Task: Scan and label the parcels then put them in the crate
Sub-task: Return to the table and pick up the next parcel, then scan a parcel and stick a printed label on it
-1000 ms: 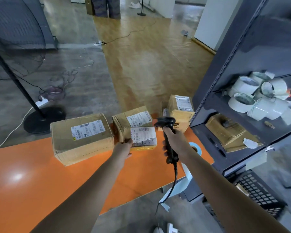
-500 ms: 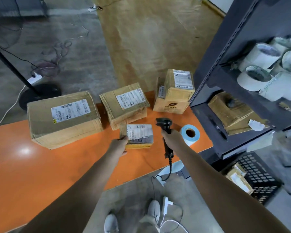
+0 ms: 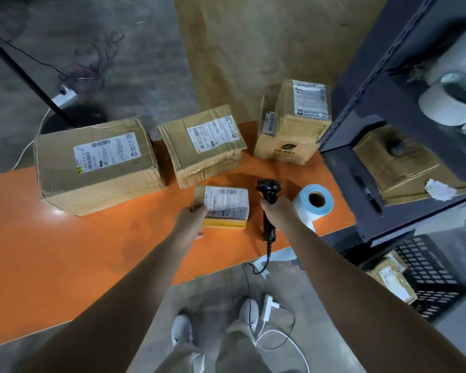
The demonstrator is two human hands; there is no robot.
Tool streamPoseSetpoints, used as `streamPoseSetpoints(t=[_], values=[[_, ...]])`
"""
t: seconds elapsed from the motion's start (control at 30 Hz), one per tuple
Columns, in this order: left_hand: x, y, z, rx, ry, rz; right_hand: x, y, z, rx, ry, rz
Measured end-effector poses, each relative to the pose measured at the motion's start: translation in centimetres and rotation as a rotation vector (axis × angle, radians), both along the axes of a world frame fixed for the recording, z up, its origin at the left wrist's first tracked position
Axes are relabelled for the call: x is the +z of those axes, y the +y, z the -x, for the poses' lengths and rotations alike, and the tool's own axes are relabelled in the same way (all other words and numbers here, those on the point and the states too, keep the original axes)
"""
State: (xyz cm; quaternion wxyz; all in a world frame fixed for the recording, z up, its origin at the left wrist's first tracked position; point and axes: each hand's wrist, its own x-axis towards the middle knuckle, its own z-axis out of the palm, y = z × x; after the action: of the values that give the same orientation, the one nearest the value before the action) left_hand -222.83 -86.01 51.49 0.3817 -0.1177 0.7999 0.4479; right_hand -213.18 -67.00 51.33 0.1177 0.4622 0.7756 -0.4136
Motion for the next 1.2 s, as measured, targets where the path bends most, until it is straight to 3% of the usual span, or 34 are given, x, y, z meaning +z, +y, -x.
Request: streamPoseSetpoints(t=[0.27,0.5,0.7,1.0,1.2], values=[[2.5,0.1,-1.3,-0.292,0.425,0.322,2.5,-0.1,-1.3,0.01,0.058,-0.041],[5.3,3.0,-3.3,-0.455,0.716,0.3,5.2,0.9,-3.3,-0.04,0.133,-0.192],[5.5,7.5,-5.8,-0.644,0.644,0.039,4.0,3.8,-6.1,-0.006,0.062,-0.429],[4.8,11.1,-7.9,-0.663,0.569,0.045,1.1,5.1,-5.6,0.153,-0.086,-0.464],[5.5,11.5,-8.5,-0.621,0.5,0.006,1.9,6.6,-5.9,0.094,0.048,-0.397]])
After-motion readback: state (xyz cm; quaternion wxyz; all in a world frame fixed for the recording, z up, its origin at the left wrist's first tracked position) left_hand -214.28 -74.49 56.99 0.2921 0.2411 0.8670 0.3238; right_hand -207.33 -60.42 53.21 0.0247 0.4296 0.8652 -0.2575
